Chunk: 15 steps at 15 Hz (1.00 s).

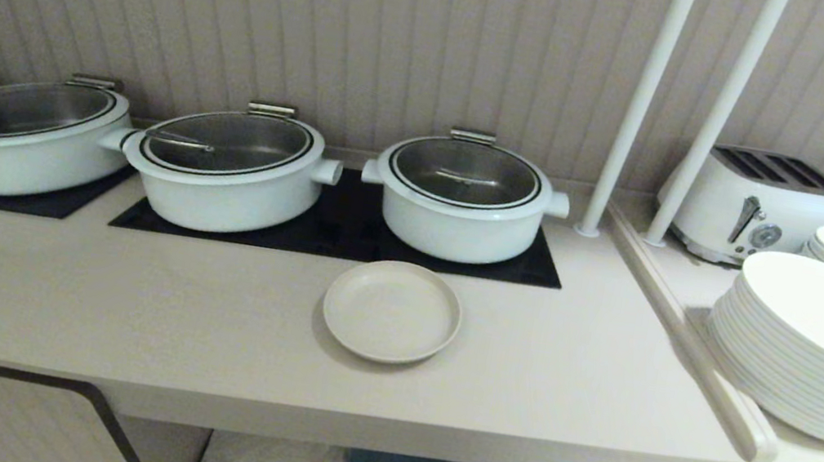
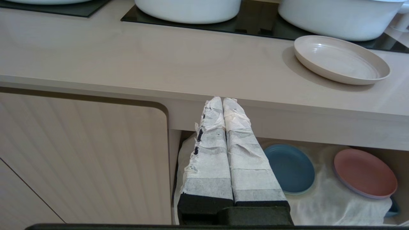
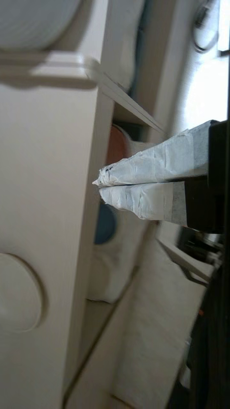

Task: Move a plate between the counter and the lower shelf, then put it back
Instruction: Pick up the plate

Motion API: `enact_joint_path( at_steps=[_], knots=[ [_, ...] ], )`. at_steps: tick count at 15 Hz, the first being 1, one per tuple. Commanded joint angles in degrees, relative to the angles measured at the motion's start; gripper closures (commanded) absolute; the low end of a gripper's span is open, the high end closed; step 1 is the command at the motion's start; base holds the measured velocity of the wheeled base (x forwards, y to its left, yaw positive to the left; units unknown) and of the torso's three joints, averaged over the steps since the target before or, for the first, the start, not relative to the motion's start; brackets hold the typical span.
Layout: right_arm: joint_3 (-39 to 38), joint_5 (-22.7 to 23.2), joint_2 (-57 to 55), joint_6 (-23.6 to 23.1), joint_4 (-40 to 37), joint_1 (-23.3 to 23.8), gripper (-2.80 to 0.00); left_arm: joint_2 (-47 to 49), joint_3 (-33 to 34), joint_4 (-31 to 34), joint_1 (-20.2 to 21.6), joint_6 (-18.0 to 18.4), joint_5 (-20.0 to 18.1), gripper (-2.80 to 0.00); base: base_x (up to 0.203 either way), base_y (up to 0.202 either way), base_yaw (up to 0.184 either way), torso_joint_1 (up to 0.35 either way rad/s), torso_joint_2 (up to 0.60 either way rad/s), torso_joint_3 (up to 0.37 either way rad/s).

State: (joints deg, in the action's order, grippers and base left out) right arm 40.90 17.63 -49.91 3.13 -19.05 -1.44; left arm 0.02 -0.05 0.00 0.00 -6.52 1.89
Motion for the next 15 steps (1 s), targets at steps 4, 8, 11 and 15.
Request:
enact_joint_path(
  at_steps=[4,8,11,15],
  knots=[
    [15.53,0.35,-25.76,6.8,-4.24,-10.26,0.0,-0.02,0.02,0.0,0.0,-0.07,0.04,0.0,0.0,0.0,0.0,0.0,0.0,0.0],
    [25.15,-2.76,-41.33,8.73,-4.96,-19.56,0.0,-0.02,-0.03,0.0,0.0,-0.07,0.04,0.0,0.0,0.0,0.0,0.0,0.0,0.0],
    [32.71,-7.17,-50.74,9.74,-5.12,-26.39,0.0,-0.02,-0.04,0.0,0.0,-0.07,0.04,0.0,0.0,0.0,0.0,0.0,0.0,0.0],
    [45.85,-8.67,-61.39,11.52,-7.23,-32.03,0.0,-0.02,-0.01,0.0,0.0,-0.07,0.04,0.0,0.0,0.0,0.0,0.0,0.0,0.0]
  ],
)
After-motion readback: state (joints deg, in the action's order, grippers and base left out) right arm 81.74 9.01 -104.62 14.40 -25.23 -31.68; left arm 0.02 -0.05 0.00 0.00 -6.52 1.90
